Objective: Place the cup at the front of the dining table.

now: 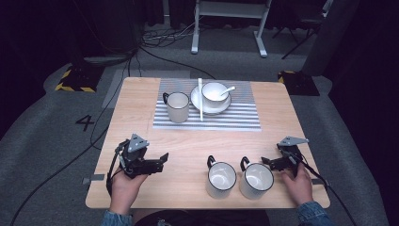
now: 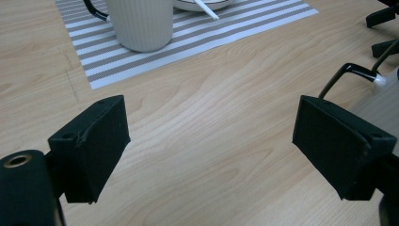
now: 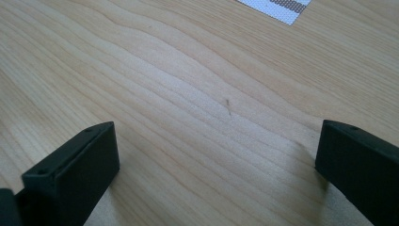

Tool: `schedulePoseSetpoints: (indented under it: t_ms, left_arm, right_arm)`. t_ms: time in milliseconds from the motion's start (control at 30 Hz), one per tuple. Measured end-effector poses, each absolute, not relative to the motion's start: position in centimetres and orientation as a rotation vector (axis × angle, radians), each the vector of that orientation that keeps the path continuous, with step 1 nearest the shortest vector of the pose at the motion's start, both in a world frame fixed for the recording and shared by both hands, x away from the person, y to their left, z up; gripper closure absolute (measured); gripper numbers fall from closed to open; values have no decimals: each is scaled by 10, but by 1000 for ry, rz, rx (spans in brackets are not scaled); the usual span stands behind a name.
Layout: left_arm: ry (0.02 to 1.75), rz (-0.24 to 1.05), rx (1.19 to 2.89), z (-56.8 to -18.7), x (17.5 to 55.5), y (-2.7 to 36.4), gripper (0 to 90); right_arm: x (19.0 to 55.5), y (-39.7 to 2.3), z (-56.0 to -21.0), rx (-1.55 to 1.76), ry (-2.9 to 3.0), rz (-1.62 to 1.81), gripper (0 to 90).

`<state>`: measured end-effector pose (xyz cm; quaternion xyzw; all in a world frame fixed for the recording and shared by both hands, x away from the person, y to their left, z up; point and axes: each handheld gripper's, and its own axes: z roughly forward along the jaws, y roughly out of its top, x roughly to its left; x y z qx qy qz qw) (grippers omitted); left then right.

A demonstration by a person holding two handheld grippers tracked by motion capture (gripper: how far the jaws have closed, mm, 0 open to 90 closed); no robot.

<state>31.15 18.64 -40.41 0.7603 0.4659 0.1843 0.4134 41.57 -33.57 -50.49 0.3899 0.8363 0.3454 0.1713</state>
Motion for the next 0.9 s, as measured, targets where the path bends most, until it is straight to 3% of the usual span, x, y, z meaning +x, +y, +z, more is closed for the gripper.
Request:
schedulePoseSetpoints:
  t_ms: [567,900]
  left_arm:
    - [1182,442,1860,-432,275,203,120]
    - [1241,442,1934,-460,273,201,122]
  right_arm:
    - [416,-336,-505,1106,2374,980,1]
    - [416,-336,-505,1106,2375,980,1]
